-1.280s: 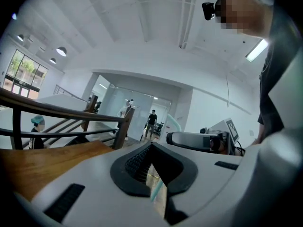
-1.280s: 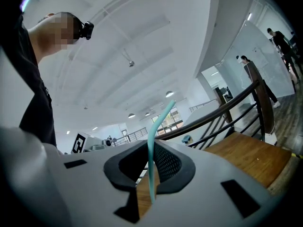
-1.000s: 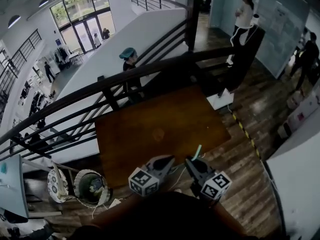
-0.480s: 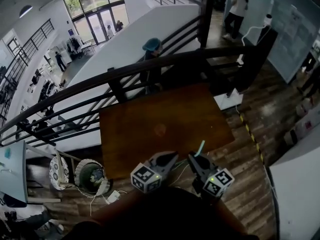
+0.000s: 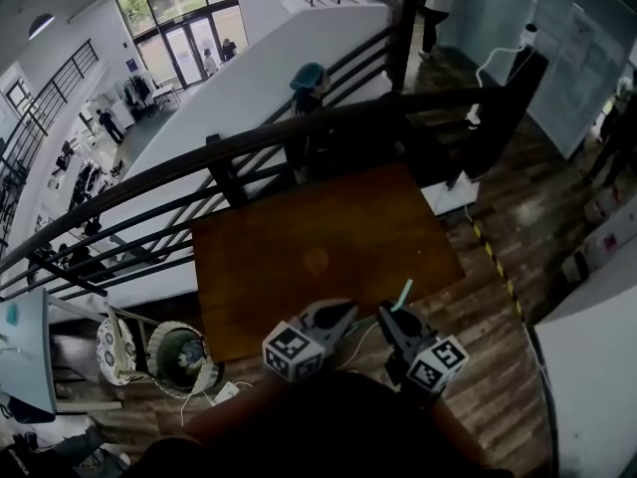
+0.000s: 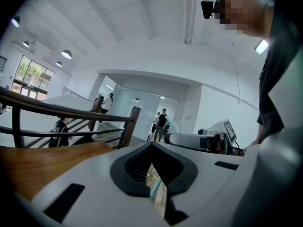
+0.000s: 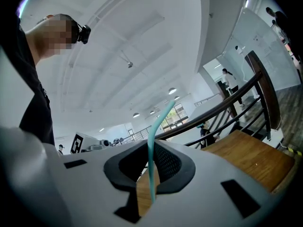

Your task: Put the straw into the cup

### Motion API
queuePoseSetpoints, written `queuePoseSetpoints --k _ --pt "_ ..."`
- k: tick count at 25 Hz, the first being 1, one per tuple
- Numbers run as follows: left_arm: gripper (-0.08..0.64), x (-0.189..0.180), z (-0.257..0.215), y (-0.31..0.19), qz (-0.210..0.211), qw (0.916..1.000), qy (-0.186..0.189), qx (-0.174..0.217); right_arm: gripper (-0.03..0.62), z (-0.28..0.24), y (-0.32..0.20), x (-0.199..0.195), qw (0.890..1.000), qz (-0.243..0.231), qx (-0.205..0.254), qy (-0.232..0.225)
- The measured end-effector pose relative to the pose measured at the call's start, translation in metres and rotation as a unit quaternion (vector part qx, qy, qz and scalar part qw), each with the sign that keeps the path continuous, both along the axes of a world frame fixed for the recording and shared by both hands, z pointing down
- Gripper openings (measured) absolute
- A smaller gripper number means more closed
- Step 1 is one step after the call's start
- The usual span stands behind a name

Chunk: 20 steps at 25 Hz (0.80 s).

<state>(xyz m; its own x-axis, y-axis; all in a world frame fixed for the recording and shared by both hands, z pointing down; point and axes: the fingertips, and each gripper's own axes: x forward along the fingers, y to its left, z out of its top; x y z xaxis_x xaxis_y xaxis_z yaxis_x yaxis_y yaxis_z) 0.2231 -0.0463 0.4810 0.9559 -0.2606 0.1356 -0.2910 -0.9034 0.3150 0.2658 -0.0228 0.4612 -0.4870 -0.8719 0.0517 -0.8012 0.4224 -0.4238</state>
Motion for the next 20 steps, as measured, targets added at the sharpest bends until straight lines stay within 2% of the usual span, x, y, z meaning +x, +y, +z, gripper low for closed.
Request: queuePoseSetpoints --k 9,20 --pt "0.011 -0.033 0.011 -0.038 0.000 1.0000 -0.001 -0.005 0.038 0.001 -0.034 -0.029 1.000 0.006 -0.004 0.006" --pt "0.011 -0.094 0.003 -0.107 -0.032 0.9993 0.015 -0.013 0.038 0.008 -0.101 -0.091 0.999 -0.028 -0.012 0.021"
